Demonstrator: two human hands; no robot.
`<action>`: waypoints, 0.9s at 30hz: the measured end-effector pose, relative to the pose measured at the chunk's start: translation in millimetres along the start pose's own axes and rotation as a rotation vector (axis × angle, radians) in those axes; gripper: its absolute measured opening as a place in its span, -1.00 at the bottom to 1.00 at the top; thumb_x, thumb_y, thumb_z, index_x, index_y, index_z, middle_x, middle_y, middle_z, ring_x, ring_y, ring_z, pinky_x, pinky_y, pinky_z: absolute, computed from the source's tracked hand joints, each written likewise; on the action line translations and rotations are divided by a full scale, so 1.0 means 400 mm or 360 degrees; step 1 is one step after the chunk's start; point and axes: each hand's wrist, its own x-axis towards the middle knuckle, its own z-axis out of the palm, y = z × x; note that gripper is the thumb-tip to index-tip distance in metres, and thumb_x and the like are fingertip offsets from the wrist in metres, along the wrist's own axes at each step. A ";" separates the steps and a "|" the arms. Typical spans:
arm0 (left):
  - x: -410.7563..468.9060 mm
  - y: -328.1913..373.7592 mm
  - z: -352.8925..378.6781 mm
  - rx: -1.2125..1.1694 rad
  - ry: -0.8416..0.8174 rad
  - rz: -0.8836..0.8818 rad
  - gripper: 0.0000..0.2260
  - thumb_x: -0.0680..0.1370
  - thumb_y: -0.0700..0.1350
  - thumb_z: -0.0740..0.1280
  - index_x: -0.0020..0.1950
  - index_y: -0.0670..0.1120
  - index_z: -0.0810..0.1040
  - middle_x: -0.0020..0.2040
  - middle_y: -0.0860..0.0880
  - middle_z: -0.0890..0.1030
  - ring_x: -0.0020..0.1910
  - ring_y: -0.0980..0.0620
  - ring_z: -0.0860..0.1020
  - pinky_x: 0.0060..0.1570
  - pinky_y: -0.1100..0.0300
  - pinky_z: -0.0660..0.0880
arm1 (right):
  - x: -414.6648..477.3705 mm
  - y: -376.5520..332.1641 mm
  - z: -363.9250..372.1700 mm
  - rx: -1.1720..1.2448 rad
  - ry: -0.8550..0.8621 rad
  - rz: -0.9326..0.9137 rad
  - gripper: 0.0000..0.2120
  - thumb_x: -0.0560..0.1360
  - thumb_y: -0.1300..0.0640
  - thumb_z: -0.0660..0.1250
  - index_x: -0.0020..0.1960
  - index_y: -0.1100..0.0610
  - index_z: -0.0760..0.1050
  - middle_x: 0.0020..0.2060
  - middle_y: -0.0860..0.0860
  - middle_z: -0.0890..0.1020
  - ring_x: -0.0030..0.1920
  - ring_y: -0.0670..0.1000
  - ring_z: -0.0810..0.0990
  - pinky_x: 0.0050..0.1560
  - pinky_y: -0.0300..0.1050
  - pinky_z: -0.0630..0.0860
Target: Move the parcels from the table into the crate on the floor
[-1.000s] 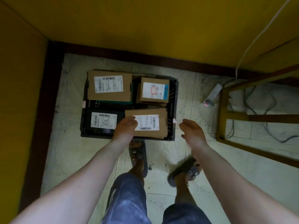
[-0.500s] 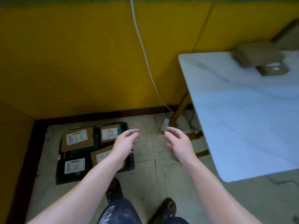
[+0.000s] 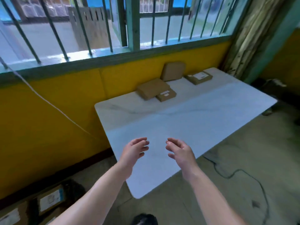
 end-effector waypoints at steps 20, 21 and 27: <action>0.637 0.157 0.842 -0.0076 -0.0187 -0.0154 -0.85 0.62 -0.18 0.28 0.15 -0.08 0.58 0.02 -0.02 0.65 0.01 0.01 0.59 0.23 0.06 0.44 | 0.684 -0.179 -0.720 -0.0265 0.0274 0.0155 -0.85 0.57 0.12 0.32 0.13 0.00 0.56 0.00 -0.08 0.64 0.05 -0.07 0.62 0.11 -0.08 0.58; 0.665 0.168 0.870 -0.0080 -0.0179 -0.0162 -0.85 0.62 -0.18 0.28 0.15 -0.08 0.58 0.02 -0.02 0.65 0.02 0.00 0.59 0.24 0.06 0.44 | 0.722 -0.190 -0.744 -0.0249 0.0280 0.0174 -0.86 0.57 0.12 0.32 0.12 0.01 0.56 0.00 -0.07 0.64 0.05 -0.06 0.62 0.12 -0.06 0.59; 0.818 0.222 0.984 -0.0103 -0.0050 -0.0152 -0.85 0.61 -0.18 0.29 0.15 -0.10 0.58 -0.02 0.00 0.65 -0.02 0.02 0.58 0.16 0.10 0.44 | 0.932 -0.234 -0.813 -0.0225 0.0141 0.0263 -0.87 0.58 0.12 0.31 0.10 0.03 0.57 0.00 0.00 0.64 0.07 -0.03 0.62 0.10 -0.06 0.58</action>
